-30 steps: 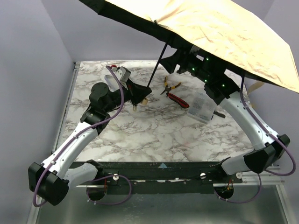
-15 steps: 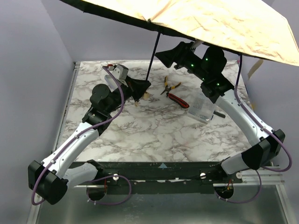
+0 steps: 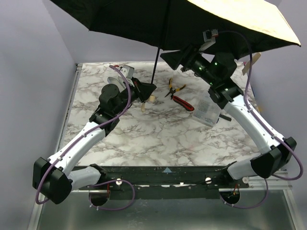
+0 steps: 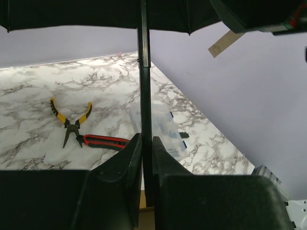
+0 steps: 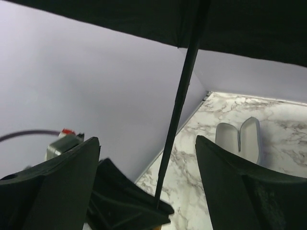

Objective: Open the umbrella

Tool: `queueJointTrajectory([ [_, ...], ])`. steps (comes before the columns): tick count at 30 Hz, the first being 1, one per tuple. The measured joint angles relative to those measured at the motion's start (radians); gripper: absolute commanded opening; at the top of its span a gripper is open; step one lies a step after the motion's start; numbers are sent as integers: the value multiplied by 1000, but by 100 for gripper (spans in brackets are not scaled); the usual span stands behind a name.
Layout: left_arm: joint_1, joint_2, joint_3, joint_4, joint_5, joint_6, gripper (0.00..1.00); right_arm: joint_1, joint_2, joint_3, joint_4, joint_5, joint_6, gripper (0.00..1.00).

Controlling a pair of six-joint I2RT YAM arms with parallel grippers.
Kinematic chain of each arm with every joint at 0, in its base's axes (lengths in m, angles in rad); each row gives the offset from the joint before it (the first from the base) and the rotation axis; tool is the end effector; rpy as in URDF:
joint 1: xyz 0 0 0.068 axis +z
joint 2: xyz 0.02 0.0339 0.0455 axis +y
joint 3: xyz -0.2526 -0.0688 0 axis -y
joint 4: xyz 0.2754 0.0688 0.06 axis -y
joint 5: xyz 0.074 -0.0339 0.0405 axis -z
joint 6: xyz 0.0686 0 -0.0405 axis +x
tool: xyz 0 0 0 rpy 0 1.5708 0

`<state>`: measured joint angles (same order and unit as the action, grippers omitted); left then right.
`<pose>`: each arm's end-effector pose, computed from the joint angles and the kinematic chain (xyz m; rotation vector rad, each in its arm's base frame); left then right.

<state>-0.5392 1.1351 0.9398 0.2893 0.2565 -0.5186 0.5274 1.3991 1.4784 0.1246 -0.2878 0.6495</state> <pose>0.2785 -0.1869 0.3611 0.2362 1.5518 -1.0346 0.3216 0.2098 0.4723 -0.1697 1.4690 1.1678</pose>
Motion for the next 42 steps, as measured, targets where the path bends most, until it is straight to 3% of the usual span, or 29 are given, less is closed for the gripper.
queueJointTrajectory([
  [5, -13, 11, 0, 0, -9, 2, 0, 2, 102, 50, 17, 35, 59, 80],
  [8, -20, 18, 0, 0, -10, 3, 0, 2, 152, 64, 22, 42, 93, 73],
  [14, -31, 29, 0, 0, -9, -4, 0, 2, 201, 79, 45, 54, 130, 29],
  [16, -32, 29, 0, 0, -5, -13, 0, 2, 200, 79, 58, 60, 133, 1],
  [17, -32, 29, 0, 1, -1, -19, 4, 2, 199, 79, 68, 63, 130, 0],
  [18, -32, 30, 0, 3, 5, -26, 18, 2, 196, 78, 70, 67, 129, 0],
  [20, -32, 31, 0, 7, 14, -33, 56, 2, 191, 76, 68, 85, 132, 0],
  [21, -32, 32, 0, 9, 17, -34, 70, 4, 187, 76, 60, 101, 125, 0],
  [24, -31, 28, 1, 17, 31, -31, 93, 9, 174, 72, 17, 175, 78, 0],
  [30, 24, -74, -10, -84, 61, 53, 98, 7, 125, 16, -74, 333, -76, 0],
  [36, 225, -260, -96, -257, 80, 146, 99, 1, 64, -79, -135, 389, -234, 0],
  [42, 405, -343, -168, -425, 74, 231, 99, 2, 19, -187, -160, 404, -307, 0],
])
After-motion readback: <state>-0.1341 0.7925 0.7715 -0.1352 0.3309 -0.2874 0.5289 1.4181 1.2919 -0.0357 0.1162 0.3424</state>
